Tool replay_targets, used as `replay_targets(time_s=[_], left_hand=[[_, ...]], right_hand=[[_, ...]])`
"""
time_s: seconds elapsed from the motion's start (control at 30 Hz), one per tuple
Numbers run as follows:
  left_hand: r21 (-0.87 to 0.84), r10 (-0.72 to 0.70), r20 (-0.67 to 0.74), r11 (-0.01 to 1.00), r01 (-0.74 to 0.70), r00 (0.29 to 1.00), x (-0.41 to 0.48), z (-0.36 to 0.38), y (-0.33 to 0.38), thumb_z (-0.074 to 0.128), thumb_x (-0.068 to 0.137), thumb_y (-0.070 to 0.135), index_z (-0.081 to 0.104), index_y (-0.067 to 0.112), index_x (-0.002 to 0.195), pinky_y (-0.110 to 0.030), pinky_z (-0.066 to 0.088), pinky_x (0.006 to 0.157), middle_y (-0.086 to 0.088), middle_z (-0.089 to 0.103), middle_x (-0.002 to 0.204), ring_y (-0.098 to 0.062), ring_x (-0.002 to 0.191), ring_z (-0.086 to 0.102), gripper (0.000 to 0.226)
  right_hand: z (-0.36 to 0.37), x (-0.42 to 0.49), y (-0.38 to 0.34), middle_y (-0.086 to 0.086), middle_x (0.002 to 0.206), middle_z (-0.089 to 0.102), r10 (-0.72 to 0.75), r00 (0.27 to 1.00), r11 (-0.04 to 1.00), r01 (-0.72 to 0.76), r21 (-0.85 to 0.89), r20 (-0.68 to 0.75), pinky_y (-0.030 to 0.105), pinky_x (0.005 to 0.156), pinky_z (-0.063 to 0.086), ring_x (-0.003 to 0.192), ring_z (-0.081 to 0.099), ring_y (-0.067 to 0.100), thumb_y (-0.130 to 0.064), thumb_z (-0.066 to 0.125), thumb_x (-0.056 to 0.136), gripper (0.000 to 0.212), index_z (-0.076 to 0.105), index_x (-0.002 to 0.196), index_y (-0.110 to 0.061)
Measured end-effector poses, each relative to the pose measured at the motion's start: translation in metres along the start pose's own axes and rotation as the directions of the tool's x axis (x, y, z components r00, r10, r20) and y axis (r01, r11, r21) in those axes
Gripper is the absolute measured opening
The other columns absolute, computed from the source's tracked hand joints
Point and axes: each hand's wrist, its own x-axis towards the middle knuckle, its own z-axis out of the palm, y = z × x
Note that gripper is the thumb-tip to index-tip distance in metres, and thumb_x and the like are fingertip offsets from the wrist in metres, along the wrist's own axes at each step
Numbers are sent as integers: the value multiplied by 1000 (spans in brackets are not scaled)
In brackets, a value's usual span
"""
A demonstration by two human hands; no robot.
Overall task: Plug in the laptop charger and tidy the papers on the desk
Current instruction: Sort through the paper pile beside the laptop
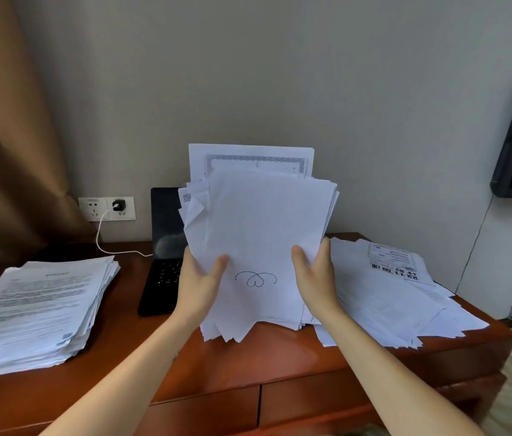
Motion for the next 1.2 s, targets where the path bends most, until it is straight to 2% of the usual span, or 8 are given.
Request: replay_targets(time_s=[0.27, 0.4, 0.53, 0.77, 0.83, 1.03, 1.13, 1.2], left_hand=[[-36, 50, 10, 998, -50, 999, 18, -4, 37, 79, 91, 34, 43, 31, 137, -36, 56, 96, 10, 61, 129, -8, 117, 62, 59], [-4, 55, 15, 998, -55, 998, 23, -3, 39, 82, 87, 40, 43, 33, 138, -40, 56, 97, 10, 61, 131, -13, 120, 62, 65], [-31, -38, 36, 999, 39, 999, 25, -5, 37, 86, 78, 51, 45, 27, 142, -48, 56, 102, 10, 62, 130, -14, 120, 63, 80], [-61, 66, -43, 996, -68, 997, 23, 1, 47, 73, 97, 17, 51, 44, 125, -51, 54, 104, 8, 67, 124, -14, 116, 66, 45], [-55, 106, -76, 992, -110, 991, 24, 4, 53, 72, 97, 14, 54, 47, 119, -49, 54, 103, 9, 70, 120, -13, 113, 67, 43], [-56, 32, -29, 998, -34, 999, 22, 0, 54, 72, 86, 46, 56, 40, 125, -40, 55, 98, 15, 69, 119, -9, 113, 66, 44], [-58, 33, -19, 998, -34, 999, 27, -1, 62, 71, 93, 44, 54, 34, 128, -26, 51, 81, 14, 66, 118, -7, 109, 65, 40], [-66, 17, -29, 998, -19, 999, 31, 2, 70, 67, 99, 41, 56, 33, 124, -27, 50, 77, 11, 64, 115, -10, 107, 64, 29]], right_hand=[[-8, 10, -3, -10, 125, 64, 89, 983, 978, -117, 175, 164, 19, 89, 49, 109, 63, -2, -9, 51, 102, 32, 48, 128, -27], [-7, 11, -4, -14, 119, 65, 97, 981, 989, -114, 98, 170, 27, 91, 48, 104, 64, -2, -14, 57, 99, 32, 45, 126, -27], [-3, 9, -6, -16, 116, 64, 89, 978, 995, -95, 22, 186, 23, 84, 47, 99, 63, -5, -15, 59, 97, 34, 41, 118, -35], [6, 10, -13, -12, 134, 57, -7, 993, 1000, 11, -27, 120, 27, 104, 45, 120, 56, 2, -16, 59, 98, 47, 38, 140, -24], [9, 9, -17, -10, 134, 58, -32, 998, 999, 32, -3, 57, 26, 102, 46, 119, 58, 4, -16, 60, 98, 48, 38, 140, -22], [6, 3, -18, -20, 121, 60, 2, 997, 1000, -3, 11, 82, 10, 80, 44, 102, 58, -12, -17, 54, 101, 35, 37, 130, -26], [8, 8, -20, -16, 123, 58, -14, 998, 1000, 12, 28, 66, 7, 80, 42, 104, 56, -11, -15, 53, 101, 28, 37, 123, -24], [12, 13, -23, -12, 121, 58, -18, 999, 999, 16, 46, 50, 11, 82, 42, 104, 57, -7, -17, 52, 101, 24, 38, 120, -20]])
